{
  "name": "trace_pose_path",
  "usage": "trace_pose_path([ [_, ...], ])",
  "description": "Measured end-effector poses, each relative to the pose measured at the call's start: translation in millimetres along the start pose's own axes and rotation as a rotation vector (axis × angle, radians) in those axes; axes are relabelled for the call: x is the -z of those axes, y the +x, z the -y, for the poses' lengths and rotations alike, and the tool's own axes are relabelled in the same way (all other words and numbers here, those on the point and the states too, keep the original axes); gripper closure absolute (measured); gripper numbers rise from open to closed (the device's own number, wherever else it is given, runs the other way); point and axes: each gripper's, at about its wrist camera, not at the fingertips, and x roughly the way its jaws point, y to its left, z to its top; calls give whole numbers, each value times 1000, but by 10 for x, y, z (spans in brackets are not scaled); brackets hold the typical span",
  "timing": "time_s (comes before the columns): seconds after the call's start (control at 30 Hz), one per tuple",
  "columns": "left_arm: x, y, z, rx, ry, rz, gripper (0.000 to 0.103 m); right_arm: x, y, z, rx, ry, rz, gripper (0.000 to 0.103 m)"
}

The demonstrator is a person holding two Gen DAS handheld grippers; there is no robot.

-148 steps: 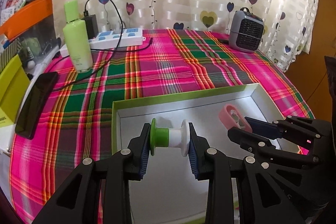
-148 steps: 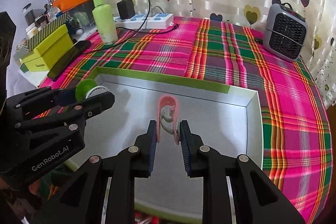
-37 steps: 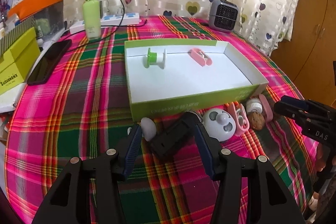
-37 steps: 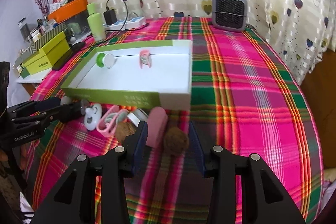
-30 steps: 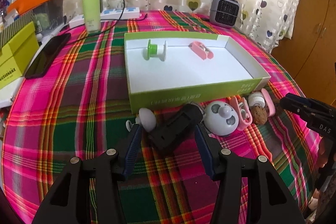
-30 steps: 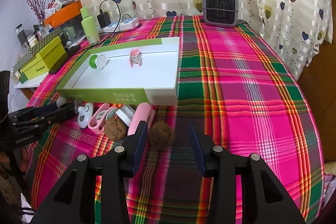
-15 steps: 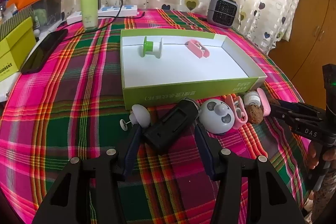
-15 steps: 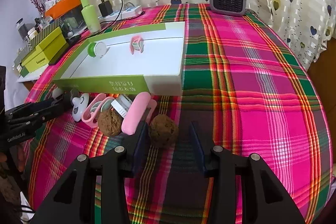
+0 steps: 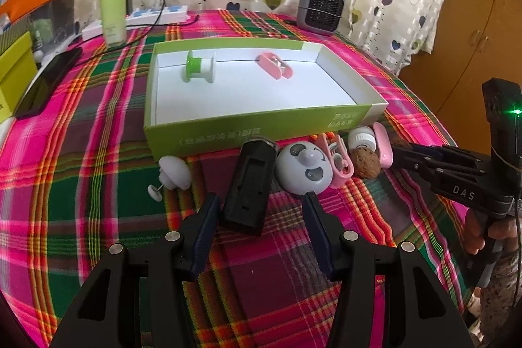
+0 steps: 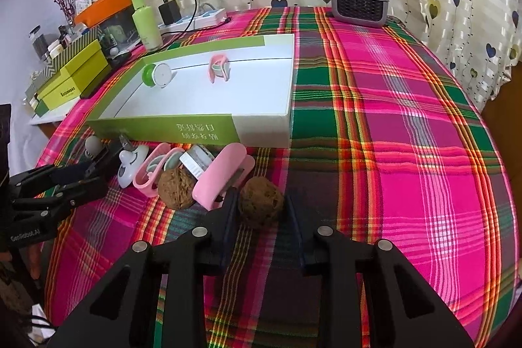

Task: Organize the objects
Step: 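Grasp the black rectangular device with the left gripper while the right gripper approaches a walnut, then close the right gripper on the brown walnut and lift it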

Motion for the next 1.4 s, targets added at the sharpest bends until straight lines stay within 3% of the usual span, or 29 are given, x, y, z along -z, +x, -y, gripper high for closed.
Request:
trace_pose_path([
  [0.3, -102, 101, -2, -39, 13, -1, 53, 2, 3, 7, -3, 4, 1, 73],
  [0.5, -132, 119, -8, -60, 24, -3, 68, 0, -1, 3, -7, 3, 0, 73],
  [0.77, -130, 119, 4, -57, 20, -1, 77, 6, -1, -12, -8, -3, 1, 73],
  [1.4, -67, 29, 7, -53, -2, 17, 78, 13, -79, -42, -13, -7, 21, 74],
])
